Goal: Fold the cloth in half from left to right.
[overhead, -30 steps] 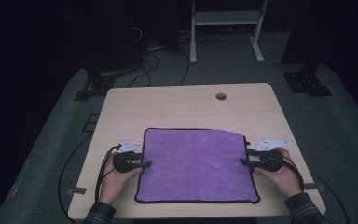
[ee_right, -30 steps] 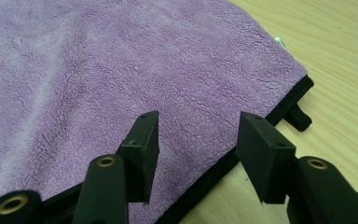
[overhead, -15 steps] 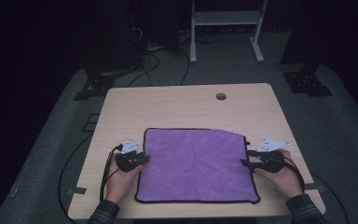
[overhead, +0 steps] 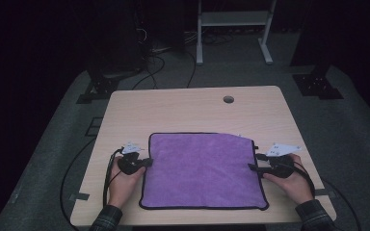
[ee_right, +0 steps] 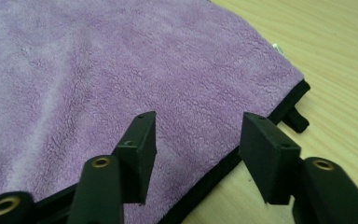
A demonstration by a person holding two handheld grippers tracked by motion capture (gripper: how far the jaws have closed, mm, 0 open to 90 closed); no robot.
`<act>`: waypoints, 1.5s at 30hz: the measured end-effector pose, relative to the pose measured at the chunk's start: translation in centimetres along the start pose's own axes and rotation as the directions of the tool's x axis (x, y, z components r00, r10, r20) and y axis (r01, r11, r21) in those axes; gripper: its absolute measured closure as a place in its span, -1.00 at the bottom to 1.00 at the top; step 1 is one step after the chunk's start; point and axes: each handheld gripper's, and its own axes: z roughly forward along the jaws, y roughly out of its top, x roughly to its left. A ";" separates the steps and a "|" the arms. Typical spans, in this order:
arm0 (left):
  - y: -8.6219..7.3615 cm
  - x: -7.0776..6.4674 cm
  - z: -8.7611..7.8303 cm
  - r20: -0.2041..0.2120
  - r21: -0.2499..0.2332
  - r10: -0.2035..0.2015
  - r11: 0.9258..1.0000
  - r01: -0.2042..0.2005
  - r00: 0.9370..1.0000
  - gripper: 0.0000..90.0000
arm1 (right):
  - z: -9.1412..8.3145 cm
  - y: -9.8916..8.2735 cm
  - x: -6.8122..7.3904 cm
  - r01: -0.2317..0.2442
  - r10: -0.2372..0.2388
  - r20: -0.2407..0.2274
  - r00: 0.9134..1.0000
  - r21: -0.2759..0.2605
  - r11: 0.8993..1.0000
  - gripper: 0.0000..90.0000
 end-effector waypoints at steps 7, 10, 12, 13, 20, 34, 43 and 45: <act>0.2 1.4 -1.1 -0.011 -0.013 -0.021 1.000 0.021 1.000 0.91 | 0.1 -0.2 0.0 0.004 -0.003 0.012 1.000 -0.003 1.000 -0.09; 0.1 1.9 -1.4 -0.016 -0.009 -0.027 1.000 0.027 0.999 0.91 | 0.0 -0.2 0.0 0.001 -0.001 0.016 1.000 -0.006 1.000 -0.09; 0.0 2.5 -1.8 -0.025 -0.014 -0.032 0.999 0.031 0.999 0.91 | 0.0 -0.2 0.0 0.001 -0.001 0.019 1.000 -0.005 1.000 -0.09; 0.0 2.8 -2.1 -0.032 -0.016 -0.038 0.999 0.037 0.999 0.91 | 0.0 -0.2 0.0 0.002 -0.002 0.021 1.000 -0.004 1.000 -0.09; -0.5 4.6 -3.2 -0.053 -0.017 -0.075 0.997 0.074 0.996 0.91 | 0.2 -0.3 0.0 0.001 -0.001 0.020 1.000 0.002 1.000 -0.13; 0.3 4.1 -3.9 0.022 -0.081 -0.075 0.994 0.076 0.997 0.91 | 0.8 -0.6 -0.3 -0.024 0.022 0.045 0.999 0.043 0.999 -0.20; 2.5 1.2 -2.8 0.145 -0.115 -0.013 0.993 0.030 0.989 0.90 | 1.1 -0.8 -0.5 -0.030 0.026 0.059 0.998 0.062 0.998 -0.25; 3.0 0.7 -2.3 0.169 -0.119 -0.004 0.993 0.024 0.986 0.90 | 1.2 -0.9 -0.5 -0.034 0.030 0.059 0.998 0.070 0.997 -0.26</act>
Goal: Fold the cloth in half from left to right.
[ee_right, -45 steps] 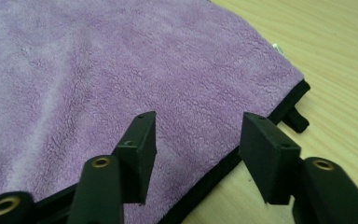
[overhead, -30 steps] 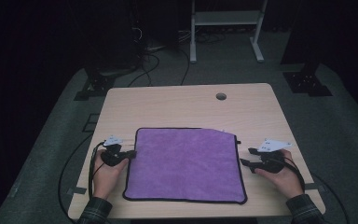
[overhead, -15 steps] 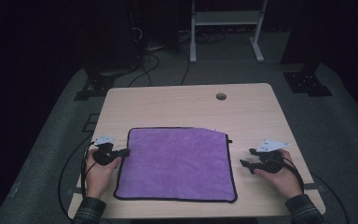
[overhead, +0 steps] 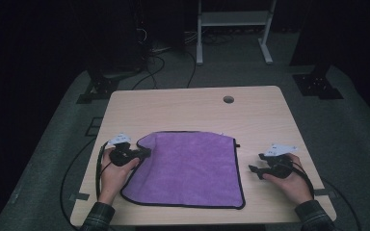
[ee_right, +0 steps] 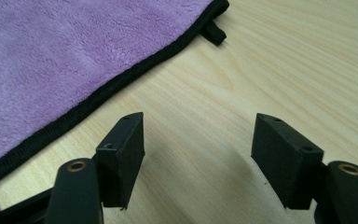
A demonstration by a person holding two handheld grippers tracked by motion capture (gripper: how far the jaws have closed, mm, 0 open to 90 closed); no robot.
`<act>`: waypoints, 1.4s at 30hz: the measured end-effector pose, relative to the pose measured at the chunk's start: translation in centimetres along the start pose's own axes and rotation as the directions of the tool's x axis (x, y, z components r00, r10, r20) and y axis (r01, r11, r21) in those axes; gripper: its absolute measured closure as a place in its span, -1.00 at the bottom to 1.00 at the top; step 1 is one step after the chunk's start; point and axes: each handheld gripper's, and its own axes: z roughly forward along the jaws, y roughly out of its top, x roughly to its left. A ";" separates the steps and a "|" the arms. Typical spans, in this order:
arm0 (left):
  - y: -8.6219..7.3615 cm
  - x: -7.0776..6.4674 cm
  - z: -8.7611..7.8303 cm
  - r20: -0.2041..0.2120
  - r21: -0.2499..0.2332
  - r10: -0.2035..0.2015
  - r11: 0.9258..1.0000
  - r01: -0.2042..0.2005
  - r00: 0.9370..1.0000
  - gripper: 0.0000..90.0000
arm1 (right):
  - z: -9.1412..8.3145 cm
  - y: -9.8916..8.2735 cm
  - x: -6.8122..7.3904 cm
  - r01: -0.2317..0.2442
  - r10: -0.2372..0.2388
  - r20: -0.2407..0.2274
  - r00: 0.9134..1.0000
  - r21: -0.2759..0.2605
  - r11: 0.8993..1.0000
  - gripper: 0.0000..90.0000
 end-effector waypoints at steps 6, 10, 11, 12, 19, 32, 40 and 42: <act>1.1 -1.4 1.5 0.044 0.011 0.033 0.999 -0.033 0.998 0.90 | 0.3 -0.1 0.0 -0.003 0.003 -0.006 1.000 0.019 1.000 -0.30; 1.5 -2.1 2.4 0.081 0.011 0.030 0.999 -0.031 0.996 0.90 | 0.4 -0.2 -0.2 -0.021 0.021 -0.020 1.000 0.018 1.000 -0.36; 1.5 -2.1 2.4 0.081 0.011 0.030 0.999 -0.031 0.996 0.90 | 0.4 -0.2 -0.2 -0.021 0.021 -0.020 1.000 0.018 1.000 -0.36; 1.7 -2.4 2.7 0.088 0.014 0.039 0.999 -0.040 0.995 0.90 | 0.5 -0.3 -0.3 -0.026 0.027 -0.029 0.999 0.010 1.000 -0.41; 2.9 -3.8 4.1 0.138 0.006 0.064 0.998 -0.065 0.988 0.90 | 0.6 -0.7 -0.3 -0.031 0.030 -0.025 0.999 -0.021 0.999 -0.44; 4.0 -6.2 8.0 0.210 0.049 0.102 0.992 -0.115 0.972 0.90 | 0.6 -0.7 -0.3 -0.031 0.030 -0.024 0.999 -0.023 0.999 -0.44; 4.7 -7.4 10.3 0.249 0.070 0.116 0.988 -0.137 0.962 0.90 | 0.6 -0.7 -0.3 -0.031 0.031 -0.023 0.999 -0.023 0.999 -0.44; 4.9 -7.8 10.9 0.262 0.069 0.118 0.988 -0.140 0.958 0.90 | 0.6 -0.7 -0.3 -0.034 0.034 -0.022 0.999 -0.021 0.999 -0.44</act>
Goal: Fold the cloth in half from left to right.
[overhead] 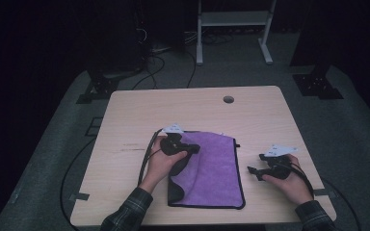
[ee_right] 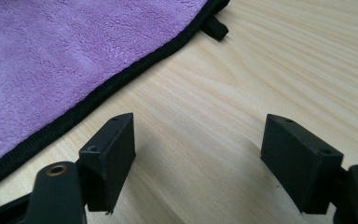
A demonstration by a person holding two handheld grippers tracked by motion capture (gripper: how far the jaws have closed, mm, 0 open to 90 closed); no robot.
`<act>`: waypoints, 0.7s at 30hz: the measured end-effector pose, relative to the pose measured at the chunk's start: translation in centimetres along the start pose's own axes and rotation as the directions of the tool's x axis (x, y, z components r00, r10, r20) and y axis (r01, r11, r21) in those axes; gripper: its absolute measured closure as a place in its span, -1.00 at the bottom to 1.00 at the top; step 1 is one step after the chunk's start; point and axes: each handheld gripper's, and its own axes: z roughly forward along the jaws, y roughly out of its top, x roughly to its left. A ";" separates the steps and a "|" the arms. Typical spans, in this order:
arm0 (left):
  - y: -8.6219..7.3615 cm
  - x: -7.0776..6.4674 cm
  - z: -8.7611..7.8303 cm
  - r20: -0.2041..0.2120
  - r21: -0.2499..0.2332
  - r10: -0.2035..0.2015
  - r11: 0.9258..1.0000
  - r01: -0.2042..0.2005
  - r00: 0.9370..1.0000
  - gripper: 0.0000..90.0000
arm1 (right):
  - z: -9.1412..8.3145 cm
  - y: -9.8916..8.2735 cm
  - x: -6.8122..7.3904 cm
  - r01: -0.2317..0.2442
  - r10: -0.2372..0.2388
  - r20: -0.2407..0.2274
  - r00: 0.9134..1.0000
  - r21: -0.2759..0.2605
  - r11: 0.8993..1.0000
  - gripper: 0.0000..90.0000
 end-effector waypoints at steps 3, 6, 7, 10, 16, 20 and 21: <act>0.4 -0.3 1.0 0.018 0.010 0.007 1.000 -0.008 1.000 0.90 | 0.0 0.0 0.0 0.000 0.000 0.001 1.000 0.000 1.000 -0.45; 0.7 -0.7 2.2 0.036 0.023 0.017 1.000 -0.018 0.999 0.90 | 0.0 0.0 0.0 -0.001 0.001 0.001 1.000 0.000 1.000 -0.45; 0.8 -0.7 2.4 0.040 0.025 0.018 1.000 -0.019 0.999 0.90 | 0.0 0.0 0.0 -0.001 0.001 0.001 1.000 0.000 1.000 -0.45; 1.2 -1.0 3.3 0.056 0.029 0.023 0.999 -0.024 0.998 0.90 | 0.0 0.0 0.0 -0.001 0.001 0.001 1.000 0.000 1.000 -0.45; 2.1 -1.6 5.3 0.087 0.032 0.028 0.999 -0.031 0.996 0.90 | 0.0 0.0 0.0 -0.001 0.001 0.001 1.000 0.000 1.000 -0.45; 2.6 -1.9 6.4 0.097 0.040 0.031 0.999 -0.036 0.995 0.90 | 0.0 0.0 0.0 0.000 0.000 0.001 1.000 0.000 1.000 -0.45; 2.7 -1.9 6.7 0.097 0.042 0.027 0.999 -0.032 0.995 0.90 | 0.0 0.0 0.0 0.000 0.000 0.001 1.000 0.000 1.000 -0.45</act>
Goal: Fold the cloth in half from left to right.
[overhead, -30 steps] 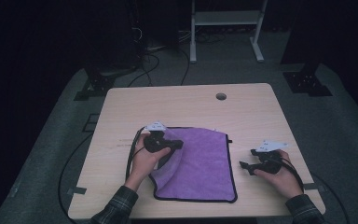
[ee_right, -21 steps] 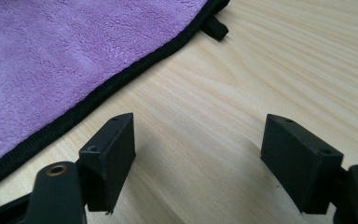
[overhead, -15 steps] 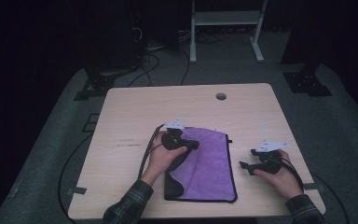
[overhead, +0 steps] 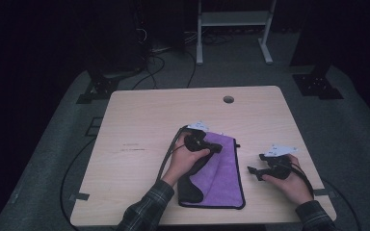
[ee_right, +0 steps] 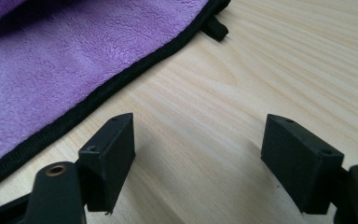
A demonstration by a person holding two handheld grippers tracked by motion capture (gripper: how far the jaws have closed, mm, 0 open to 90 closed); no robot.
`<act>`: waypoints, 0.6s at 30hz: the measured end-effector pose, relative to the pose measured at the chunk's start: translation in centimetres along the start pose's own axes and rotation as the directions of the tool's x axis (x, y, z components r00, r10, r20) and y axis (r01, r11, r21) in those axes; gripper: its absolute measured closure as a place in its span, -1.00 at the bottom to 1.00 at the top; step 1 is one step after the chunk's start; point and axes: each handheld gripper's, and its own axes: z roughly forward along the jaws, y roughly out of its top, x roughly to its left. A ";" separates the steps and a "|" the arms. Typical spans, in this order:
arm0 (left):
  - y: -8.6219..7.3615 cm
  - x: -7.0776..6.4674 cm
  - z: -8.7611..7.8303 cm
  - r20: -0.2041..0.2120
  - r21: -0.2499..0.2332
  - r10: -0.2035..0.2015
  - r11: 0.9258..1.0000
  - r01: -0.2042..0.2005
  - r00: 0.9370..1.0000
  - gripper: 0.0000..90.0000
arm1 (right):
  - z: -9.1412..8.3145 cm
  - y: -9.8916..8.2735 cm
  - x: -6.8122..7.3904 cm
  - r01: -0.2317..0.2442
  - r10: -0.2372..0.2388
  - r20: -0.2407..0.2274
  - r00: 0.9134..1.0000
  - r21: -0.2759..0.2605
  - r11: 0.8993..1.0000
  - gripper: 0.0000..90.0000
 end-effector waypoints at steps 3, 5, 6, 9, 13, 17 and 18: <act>0.2 0.0 0.9 0.009 0.014 -0.001 1.000 0.001 1.000 0.90 | 0.0 0.0 0.0 0.001 -0.001 -0.001 1.000 0.001 1.000 -0.45; 0.4 0.0 1.6 0.013 0.017 -0.009 1.000 0.008 1.000 0.90 | 0.0 0.0 0.0 0.001 -0.001 -0.001 1.000 0.001 1.000 -0.45; 0.4 0.0 1.6 0.013 0.017 -0.009 1.000 0.008 1.000 0.90 | 0.0 0.0 0.0 0.001 -0.001 -0.001 1.000 0.001 1.000 -0.45; 0.5 -0.1 2.4 0.027 0.020 -0.014 1.000 0.013 1.000 0.90 | 0.0 0.0 0.0 0.001 -0.001 -0.001 1.000 0.001 1.000 -0.46; 0.6 -0.2 3.5 0.032 0.041 -0.005 0.999 0.004 0.999 0.90 | 0.0 0.0 0.0 0.001 -0.001 -0.002 1.000 0.001 1.000 -0.46; 0.6 -0.2 4.7 0.039 0.074 0.005 0.997 -0.008 0.999 0.81 | 0.0 0.0 0.0 0.001 -0.001 -0.002 1.000 0.001 1.000 -0.46; 0.5 -0.2 4.9 0.040 0.075 0.005 0.997 -0.008 0.999 0.81 | 0.0 0.0 0.0 0.001 -0.001 -0.002 1.000 0.001 1.000 -0.46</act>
